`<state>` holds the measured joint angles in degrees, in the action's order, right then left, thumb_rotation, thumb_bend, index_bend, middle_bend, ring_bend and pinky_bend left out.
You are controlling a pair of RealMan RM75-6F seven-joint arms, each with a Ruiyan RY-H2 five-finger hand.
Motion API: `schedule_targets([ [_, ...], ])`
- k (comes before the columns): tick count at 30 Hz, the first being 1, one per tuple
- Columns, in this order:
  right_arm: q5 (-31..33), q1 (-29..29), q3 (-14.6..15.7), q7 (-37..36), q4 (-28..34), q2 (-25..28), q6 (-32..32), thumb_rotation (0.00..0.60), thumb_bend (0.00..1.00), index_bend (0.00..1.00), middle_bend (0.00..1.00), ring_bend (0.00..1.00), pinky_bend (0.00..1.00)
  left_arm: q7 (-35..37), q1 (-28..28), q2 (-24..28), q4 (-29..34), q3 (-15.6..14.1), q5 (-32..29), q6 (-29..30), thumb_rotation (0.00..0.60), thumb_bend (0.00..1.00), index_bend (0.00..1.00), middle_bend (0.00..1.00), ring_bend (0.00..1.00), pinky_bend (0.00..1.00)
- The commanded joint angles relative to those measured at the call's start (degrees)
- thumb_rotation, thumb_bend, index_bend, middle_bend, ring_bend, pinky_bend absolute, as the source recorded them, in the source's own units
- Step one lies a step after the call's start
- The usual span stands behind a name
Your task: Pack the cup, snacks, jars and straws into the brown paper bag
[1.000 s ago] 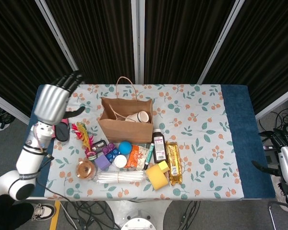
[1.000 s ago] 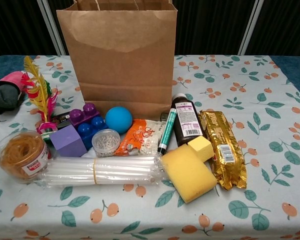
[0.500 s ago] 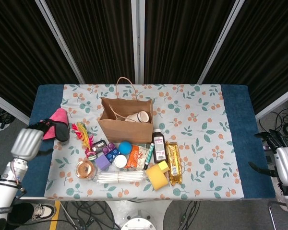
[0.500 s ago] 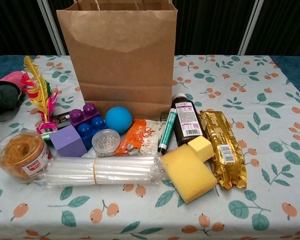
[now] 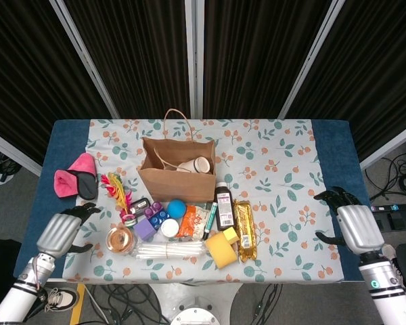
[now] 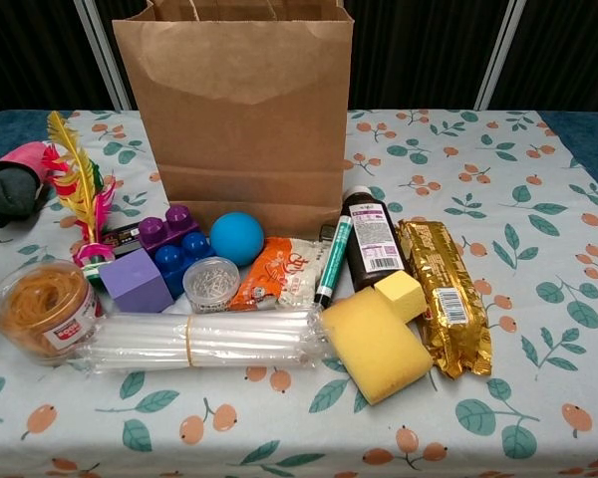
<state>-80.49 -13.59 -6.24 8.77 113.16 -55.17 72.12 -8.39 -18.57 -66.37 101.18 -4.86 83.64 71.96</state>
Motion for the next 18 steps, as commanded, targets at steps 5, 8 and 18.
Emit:
schedule_targets([
  [5,1.6,-0.3,-0.2,0.4,0.1,-0.3,0.2,0.6,0.0,0.28,0.24,0.13,0.23,-0.5,0.1,-2.1,1.2,-2.3,6.0,-1.3,0.6,0.15,0.3,0.32,0.28,0.38],
  [8,1.8,0.3,-0.3,-1.1,0.2,0.9,1.1,0.6,0.0,0.28,0.24,0.13,0.23,-2.8,-0.5,-5.0,-1.3,-2.7,8.8,-2.5,0.6,0.15,0.3,0.32,0.28,0.38],
  [18,0.4,3.0,0.2,-7.1,-0.2,4.4,4.4,0.6,0.0,0.28,0.24,0.13,0.23,-4.4,-2.4,-12.5,-11.6,-1.7,12.3,-4.1,0.6,0.15,0.3,0.32,0.28,0.38],
])
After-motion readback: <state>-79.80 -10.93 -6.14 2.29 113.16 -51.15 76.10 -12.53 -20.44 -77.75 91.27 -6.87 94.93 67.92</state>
